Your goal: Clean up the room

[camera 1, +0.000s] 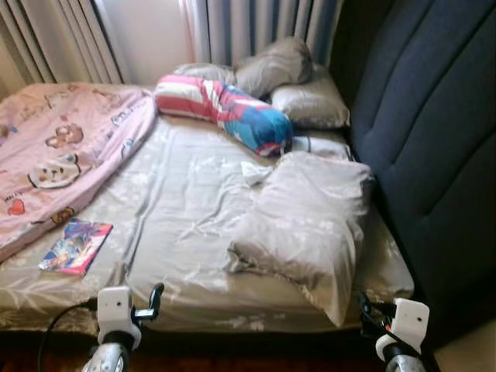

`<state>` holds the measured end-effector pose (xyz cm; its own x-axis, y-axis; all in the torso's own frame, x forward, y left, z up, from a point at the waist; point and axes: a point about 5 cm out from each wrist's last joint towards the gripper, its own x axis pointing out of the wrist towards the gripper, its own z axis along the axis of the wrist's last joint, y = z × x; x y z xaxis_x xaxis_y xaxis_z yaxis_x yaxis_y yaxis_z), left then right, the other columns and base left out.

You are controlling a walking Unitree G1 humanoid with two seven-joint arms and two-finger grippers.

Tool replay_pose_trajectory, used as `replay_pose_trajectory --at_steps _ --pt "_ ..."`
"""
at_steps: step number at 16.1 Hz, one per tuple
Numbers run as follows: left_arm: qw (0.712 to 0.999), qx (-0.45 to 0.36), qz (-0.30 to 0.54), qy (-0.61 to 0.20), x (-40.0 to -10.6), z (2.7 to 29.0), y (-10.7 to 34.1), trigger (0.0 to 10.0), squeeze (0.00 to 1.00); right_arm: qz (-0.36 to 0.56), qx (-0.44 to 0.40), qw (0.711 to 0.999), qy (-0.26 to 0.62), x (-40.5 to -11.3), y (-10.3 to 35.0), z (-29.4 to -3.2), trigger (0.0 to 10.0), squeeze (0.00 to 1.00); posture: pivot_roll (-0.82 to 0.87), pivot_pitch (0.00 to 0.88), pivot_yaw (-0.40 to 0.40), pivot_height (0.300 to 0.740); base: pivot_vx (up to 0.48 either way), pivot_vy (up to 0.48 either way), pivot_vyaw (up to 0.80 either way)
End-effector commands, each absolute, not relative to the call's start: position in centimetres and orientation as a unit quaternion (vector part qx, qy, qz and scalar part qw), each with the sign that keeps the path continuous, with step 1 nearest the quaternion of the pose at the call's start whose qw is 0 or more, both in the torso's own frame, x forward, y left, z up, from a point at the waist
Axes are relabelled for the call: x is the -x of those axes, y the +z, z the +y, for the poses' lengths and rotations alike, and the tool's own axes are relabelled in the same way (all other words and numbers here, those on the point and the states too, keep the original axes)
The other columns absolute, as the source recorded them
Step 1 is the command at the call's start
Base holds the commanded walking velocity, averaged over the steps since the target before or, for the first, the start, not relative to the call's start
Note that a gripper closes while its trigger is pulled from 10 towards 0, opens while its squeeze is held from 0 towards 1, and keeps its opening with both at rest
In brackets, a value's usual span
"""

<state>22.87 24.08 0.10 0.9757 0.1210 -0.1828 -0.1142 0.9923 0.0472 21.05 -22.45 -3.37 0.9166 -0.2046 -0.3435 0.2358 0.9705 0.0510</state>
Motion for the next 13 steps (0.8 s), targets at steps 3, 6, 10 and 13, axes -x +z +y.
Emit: replay_pose_trajectory --at_steps 3,6,10,13 --pt "0.993 -0.016 0.095 0.069 -23.15 24.55 0.3 10.0 0.0 0.171 -0.046 0.977 -0.121 -21.13 -3.23 -22.93 10.0 0.0 0.12 0.023 -0.047 0.74 0.29 0.0 0.0" --pt "0.993 -0.02 0.092 0.07 -23.43 24.73 0.57 10.0 0.0 0.171 -0.048 0.976 -0.123 -21.34 -3.14 -22.97 10.0 0.0 0.12 0.044 -0.048 0.74 0.301 0.0 0.0" --pt "0.994 -0.026 0.087 0.063 -23.78 24.54 0.81 10.0 0.0 0.172 -0.051 0.976 -0.127 -21.42 -3.16 -22.86 10.0 0.0 0.12 0.062 -0.044 0.74 0.302 0.0 0.0" --pt "0.994 -0.025 0.087 0.06 -23.94 24.45 0.86 10.0 0.0 0.174 -0.052 0.975 -0.13 -21.41 -3.19 -22.88 10.0 0.0 0.11 0.067 -0.041 0.74 0.291 0.0 0.0"
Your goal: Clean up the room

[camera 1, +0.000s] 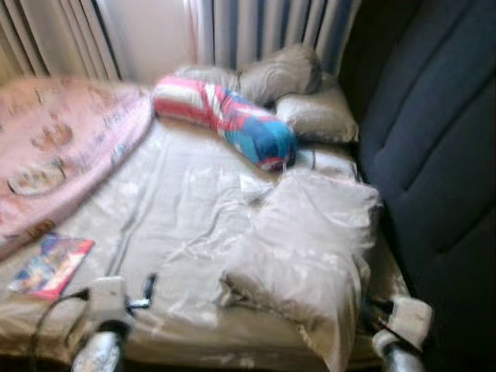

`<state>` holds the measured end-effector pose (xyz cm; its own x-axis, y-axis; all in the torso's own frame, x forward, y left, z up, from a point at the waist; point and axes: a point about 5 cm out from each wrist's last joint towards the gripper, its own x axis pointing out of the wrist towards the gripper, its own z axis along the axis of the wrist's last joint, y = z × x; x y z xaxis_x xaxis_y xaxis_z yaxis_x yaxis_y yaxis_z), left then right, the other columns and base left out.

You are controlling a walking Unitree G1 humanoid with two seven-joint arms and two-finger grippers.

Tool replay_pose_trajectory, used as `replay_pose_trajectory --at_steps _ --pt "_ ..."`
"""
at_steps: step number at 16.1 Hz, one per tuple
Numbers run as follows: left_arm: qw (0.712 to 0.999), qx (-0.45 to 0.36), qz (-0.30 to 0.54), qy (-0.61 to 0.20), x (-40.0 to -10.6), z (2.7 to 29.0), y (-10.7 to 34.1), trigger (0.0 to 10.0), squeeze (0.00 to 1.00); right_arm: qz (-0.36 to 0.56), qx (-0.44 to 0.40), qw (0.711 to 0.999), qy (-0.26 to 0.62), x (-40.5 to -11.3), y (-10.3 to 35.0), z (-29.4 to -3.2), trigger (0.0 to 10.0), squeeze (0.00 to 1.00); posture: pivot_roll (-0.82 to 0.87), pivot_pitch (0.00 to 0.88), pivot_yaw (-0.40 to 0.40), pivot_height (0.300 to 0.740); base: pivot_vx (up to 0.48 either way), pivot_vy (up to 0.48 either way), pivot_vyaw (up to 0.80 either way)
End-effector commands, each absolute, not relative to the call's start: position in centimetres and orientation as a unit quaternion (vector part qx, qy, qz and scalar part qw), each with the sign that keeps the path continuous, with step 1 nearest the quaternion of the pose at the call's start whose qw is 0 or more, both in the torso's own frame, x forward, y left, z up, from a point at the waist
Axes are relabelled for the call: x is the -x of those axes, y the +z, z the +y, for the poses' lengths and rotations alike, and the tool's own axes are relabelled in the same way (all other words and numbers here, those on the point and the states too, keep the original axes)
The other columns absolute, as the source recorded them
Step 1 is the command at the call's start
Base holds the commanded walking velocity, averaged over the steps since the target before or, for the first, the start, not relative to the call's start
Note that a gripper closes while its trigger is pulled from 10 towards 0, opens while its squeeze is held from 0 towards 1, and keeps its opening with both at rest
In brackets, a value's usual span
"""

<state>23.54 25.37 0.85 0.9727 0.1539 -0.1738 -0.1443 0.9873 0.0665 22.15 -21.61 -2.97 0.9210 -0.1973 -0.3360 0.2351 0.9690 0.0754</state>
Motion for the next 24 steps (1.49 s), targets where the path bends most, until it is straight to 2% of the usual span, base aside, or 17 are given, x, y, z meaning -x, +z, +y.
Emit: replay_pose_trajectory --at_steps 1,13,15,19,24 --pt "0.994 -0.024 0.087 0.059 -24.0 24.4 0.9 10.0 0.0 0.175 -0.052 0.975 -0.13 -21.4 -3.2 -22.9 10.0 0.0 0.11 0.069 -0.04 0.74 0.0 0.0 0.0" --pt "0.995 -0.022 0.085 0.046 -24.8 23.8 1.1 10.0 0.0 0.163 -0.046 0.979 -0.112 -23.0 -2.3 -22.6 10.0 0.0 0.08 0.091 -0.029 0.74 0.0 0.0 0.0" --pt "0.995 -0.023 0.085 0.044 -24.9 23.8 1.2 10.0 0.0 0.185 -0.034 0.975 -0.114 -23.1 -2.6 -22.7 10.0 0.0 0.08 0.092 -0.027 0.74 0.0 0.0 0.0" --pt "0.995 -0.026 0.083 0.043 -25.1 23.9 1.4 10.0 0.0 0.187 -0.034 0.976 -0.103 -23.3 -2.6 -22.3 10.0 0.0 0.09 0.097 -0.024 0.675 0.0 0.0 0.0" --pt "0.995 -0.03 0.084 0.04 -25.0 24.0 1.4 10.0 0.0 0.185 -0.055 0.978 -0.073 -24.3 -2.3 -21.2 10.0 0.0 0.09 0.107 -0.013 0.67 0.0 0.0 0.0"
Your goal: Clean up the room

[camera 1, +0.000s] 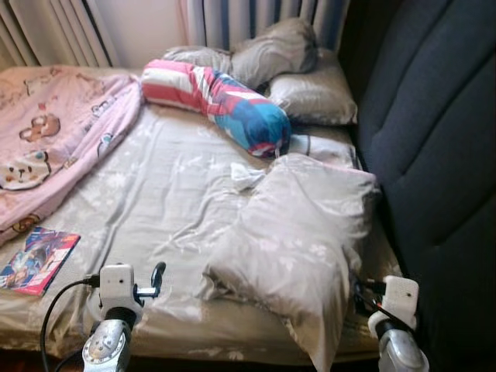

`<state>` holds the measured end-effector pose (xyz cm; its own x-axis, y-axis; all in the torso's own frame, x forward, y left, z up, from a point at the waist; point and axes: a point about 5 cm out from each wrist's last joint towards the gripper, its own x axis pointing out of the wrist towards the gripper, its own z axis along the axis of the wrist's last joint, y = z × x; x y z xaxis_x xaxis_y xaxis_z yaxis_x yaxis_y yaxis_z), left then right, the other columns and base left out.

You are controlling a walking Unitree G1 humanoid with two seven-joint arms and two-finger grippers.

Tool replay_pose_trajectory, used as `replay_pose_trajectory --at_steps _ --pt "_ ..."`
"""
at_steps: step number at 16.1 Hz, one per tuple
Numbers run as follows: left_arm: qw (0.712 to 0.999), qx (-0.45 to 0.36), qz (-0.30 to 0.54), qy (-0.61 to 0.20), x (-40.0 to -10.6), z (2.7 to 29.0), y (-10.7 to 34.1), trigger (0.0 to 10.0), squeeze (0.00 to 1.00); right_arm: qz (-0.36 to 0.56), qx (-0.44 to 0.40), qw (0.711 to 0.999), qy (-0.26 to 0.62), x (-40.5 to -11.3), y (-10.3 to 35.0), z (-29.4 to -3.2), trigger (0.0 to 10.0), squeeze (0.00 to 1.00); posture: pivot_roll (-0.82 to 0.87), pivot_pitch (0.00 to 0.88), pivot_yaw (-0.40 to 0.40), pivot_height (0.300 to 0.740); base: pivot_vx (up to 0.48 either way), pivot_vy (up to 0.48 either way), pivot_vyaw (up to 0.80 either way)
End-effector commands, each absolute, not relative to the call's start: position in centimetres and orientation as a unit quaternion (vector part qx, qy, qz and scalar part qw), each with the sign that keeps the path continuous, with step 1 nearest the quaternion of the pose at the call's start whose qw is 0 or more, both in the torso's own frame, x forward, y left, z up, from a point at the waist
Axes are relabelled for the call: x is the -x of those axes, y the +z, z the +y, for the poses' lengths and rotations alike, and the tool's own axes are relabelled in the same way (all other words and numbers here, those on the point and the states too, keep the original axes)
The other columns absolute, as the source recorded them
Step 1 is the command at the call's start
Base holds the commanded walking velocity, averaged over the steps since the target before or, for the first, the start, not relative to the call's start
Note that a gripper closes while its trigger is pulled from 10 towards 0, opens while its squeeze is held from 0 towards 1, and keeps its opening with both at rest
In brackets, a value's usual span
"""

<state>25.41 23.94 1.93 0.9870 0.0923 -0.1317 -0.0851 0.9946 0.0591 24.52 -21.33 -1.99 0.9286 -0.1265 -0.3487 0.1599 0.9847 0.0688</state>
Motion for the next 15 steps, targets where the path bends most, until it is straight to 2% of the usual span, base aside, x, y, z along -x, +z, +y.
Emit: replay_pose_trajectory --at_steps 1,5,10,13,15 --pt "0.995 -0.031 0.084 0.039 -25.0 24.1 1.5 10.0 0.0 0.181 -0.063 0.98 -0.053 -24.8 -2.1 -20.6 10.0 0.0 0.09 0.112 -0.006 0.67 0.0 0.0 0.0" --pt "0.995 -0.036 0.085 0.031 -25.1 24.2 1.6 10.0 0.0 0.203 -0.072 0.976 0.042 -26.4 -1.7 -18.3 10.0 0.0 0.1 0.123 0.003 0.67 0.0 0.0 0.0" --pt "0.995 -0.034 0.082 0.033 -25.4 24.2 1.8 10.0 0.0 0.2 -0.049 0.978 -0.029 -27.3 -1.1 -19.6 10.0 0.0 0.11 0.12 -0.005 0.66 0.0 0.0 0.0" --pt "0.995 -0.03 0.087 0.028 -25.4 23.7 1.6 10.0 0.0 0.212 -0.043 0.976 -0.031 -26.8 -1.5 -19.8 10.0 0.0 0.1 0.125 -0.008 0.625 0.0 0.0 0.0" --pt "0.995 -0.029 0.089 0.026 -25.3 23.5 1.4 10.0 0.0 0.201 -0.043 0.978 -0.02 -26.6 -1.5 -19.3 10.0 0.0 0.1 0.13 -0.011 0.62 0.0 0.0 0.0"
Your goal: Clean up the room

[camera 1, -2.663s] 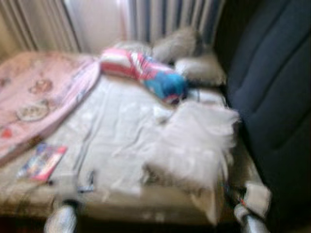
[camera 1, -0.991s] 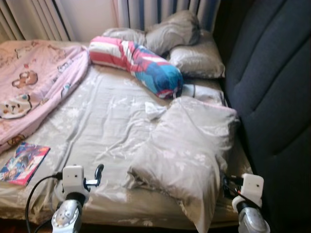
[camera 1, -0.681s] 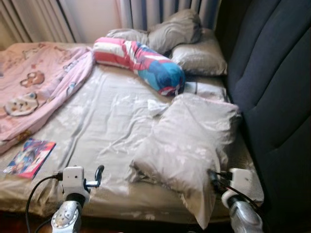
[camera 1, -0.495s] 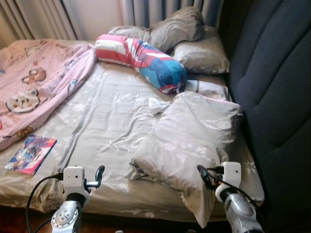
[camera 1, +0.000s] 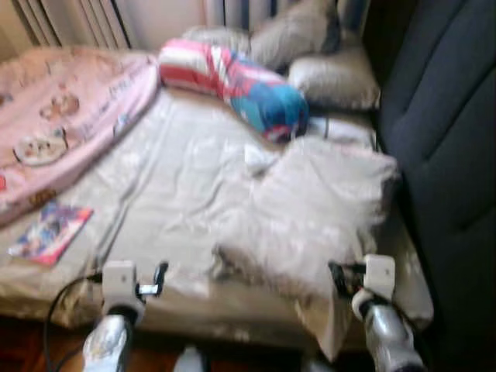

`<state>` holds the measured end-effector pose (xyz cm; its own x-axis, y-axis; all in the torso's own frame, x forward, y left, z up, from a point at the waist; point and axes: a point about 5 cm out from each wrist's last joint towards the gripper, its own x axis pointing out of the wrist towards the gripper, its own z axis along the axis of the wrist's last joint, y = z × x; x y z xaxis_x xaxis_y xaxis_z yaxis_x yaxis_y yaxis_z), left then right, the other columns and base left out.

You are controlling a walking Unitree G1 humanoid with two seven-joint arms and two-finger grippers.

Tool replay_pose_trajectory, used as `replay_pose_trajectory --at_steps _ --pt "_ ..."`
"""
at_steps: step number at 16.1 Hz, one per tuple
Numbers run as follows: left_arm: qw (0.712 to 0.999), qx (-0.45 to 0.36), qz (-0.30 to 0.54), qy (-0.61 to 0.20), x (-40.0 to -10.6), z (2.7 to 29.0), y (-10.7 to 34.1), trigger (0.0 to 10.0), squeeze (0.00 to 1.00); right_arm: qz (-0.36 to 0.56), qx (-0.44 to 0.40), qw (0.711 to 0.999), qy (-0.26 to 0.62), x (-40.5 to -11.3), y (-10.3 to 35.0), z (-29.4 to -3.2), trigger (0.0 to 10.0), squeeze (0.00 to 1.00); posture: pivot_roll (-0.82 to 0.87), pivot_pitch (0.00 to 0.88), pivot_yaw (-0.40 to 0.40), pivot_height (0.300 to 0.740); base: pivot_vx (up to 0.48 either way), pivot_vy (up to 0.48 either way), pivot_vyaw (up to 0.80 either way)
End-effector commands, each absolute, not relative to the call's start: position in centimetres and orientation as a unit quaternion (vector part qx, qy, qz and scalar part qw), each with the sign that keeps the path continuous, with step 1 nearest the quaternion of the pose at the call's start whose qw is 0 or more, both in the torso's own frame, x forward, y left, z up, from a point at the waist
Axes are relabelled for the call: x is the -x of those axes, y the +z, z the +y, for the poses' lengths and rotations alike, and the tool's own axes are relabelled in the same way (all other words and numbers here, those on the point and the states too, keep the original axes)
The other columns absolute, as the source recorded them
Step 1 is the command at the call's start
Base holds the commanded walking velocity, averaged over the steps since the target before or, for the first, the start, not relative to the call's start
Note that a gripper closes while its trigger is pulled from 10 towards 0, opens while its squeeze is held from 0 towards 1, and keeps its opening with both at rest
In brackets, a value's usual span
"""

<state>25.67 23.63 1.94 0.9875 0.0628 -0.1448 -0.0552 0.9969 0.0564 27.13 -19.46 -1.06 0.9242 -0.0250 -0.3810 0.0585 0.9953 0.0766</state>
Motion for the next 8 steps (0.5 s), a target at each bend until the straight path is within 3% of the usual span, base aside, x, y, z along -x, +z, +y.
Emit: replay_pose_trajectory --at_steps 1,4,8 --pt "0.995 -0.029 0.089 0.025 -25.2 23.5 1.4 10.0 0.0 0.21 -0.044 0.977 -0.01 -26.6 -1.7 -19.0 10.0 0.0 0.11 0.133 -0.011 0.62 0.0 0.0 0.0" --pt "0.995 -0.031 0.09 0.027 -25.0 23.7 1.3 10.0 0.0 0.207 -0.042 0.977 0.0 -26.9 -1.5 -18.6 10.0 0.0 0.11 0.138 -0.01 0.62 0.0 0.0 0.0" --pt "0.995 -0.032 0.091 0.027 -25.0 23.8 1.4 10.0 0.0 0.127 -0.065 0.99 -0.017 -28.8 1.1 -19.5 10.0 0.0 0.11 0.136 -0.005 0.62 0.0 0.0 0.0"
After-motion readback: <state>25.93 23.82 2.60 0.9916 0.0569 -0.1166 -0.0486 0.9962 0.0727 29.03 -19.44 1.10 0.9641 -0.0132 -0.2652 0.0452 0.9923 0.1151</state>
